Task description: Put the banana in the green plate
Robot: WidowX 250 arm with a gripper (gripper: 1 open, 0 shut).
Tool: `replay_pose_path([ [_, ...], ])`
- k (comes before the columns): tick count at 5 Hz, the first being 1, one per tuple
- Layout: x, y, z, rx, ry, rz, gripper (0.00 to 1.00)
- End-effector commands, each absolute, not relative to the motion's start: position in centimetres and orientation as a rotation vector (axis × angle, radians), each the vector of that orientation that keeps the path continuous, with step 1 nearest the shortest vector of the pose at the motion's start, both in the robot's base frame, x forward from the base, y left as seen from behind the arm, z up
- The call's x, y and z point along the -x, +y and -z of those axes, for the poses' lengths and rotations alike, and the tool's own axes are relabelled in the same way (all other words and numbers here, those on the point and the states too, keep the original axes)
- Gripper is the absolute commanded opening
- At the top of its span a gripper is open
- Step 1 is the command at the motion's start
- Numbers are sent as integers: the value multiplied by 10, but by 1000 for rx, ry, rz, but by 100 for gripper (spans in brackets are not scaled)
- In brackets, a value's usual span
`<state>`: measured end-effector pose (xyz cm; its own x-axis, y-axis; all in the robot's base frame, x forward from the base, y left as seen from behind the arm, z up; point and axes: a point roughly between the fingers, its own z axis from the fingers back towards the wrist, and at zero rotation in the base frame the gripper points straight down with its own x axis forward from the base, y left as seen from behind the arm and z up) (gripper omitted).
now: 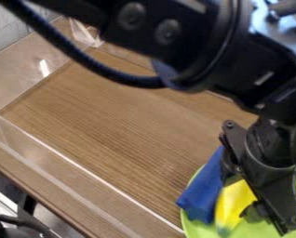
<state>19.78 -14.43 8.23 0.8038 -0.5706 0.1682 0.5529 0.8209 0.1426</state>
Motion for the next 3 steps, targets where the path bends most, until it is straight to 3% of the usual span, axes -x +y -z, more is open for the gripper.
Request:
replay_pose_path([
  [1,-207,-145,-100,-68,-256,595,100],
  [3,-209,-136,-95,-76,-240,586,100],
])
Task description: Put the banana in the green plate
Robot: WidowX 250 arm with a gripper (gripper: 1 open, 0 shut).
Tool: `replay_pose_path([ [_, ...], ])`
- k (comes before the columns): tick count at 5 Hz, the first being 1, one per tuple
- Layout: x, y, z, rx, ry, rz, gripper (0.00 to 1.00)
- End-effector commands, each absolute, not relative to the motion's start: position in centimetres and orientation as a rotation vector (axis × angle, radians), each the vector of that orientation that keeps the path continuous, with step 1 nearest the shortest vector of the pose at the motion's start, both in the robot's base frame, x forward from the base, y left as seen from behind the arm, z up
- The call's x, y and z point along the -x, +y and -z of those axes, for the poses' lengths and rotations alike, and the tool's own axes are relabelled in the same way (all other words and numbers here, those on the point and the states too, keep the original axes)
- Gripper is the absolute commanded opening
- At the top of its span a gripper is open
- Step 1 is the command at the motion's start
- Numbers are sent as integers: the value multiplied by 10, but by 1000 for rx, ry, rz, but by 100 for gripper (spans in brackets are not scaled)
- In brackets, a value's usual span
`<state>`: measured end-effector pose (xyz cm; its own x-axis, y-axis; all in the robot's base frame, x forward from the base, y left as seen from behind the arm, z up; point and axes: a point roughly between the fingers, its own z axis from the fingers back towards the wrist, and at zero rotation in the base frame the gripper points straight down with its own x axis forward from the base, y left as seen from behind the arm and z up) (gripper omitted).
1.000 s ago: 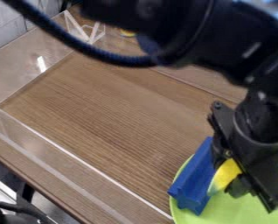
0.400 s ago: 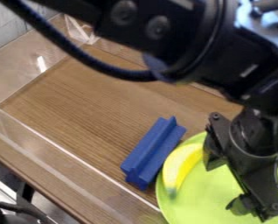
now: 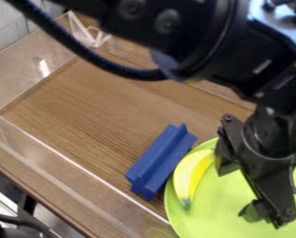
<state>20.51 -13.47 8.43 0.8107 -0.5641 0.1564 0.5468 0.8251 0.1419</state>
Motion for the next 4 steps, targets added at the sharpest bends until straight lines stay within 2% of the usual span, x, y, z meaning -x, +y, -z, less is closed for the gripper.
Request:
replay_pose_path([
  [1,-210,-130,-94,-83,-231,581,100],
  [4,-216,-118,-82,-100,-199,589,100],
])
